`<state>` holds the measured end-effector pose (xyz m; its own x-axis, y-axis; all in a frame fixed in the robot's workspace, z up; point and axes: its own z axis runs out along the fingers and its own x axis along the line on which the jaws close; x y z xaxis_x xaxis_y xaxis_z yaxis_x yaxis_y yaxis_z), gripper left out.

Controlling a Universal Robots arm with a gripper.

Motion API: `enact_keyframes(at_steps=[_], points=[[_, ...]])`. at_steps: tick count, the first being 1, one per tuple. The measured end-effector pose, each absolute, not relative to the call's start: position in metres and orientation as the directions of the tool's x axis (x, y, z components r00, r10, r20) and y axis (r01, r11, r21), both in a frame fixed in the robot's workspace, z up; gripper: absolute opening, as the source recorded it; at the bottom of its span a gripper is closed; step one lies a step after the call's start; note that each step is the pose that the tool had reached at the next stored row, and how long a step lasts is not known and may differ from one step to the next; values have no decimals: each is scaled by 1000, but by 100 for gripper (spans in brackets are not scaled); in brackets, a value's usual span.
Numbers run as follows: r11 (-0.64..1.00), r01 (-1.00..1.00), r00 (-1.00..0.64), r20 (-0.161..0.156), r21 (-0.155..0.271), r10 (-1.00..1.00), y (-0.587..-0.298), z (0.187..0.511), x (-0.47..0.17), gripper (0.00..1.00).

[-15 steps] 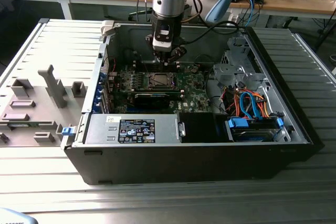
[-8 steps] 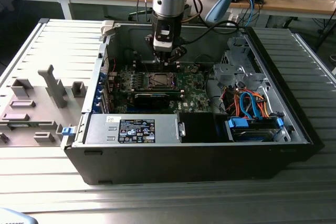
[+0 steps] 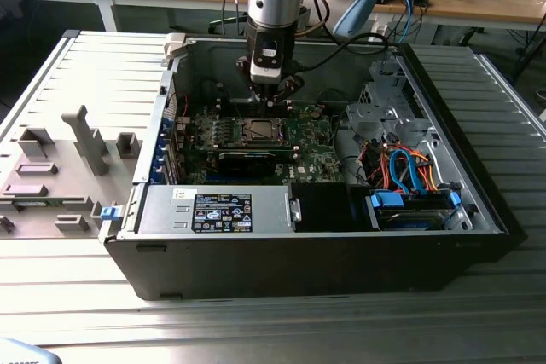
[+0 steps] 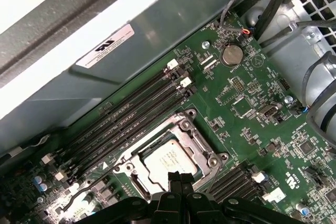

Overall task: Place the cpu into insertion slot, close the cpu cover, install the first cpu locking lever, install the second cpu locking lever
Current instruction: 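Install the first cpu locking lever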

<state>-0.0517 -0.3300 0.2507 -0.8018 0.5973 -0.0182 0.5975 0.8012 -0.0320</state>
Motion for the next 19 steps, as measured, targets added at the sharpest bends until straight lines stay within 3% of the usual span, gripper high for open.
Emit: enact_keyframes(at_steps=[19], points=[[824,566,-825,-18,-32,565,-330,251,-52,11]])
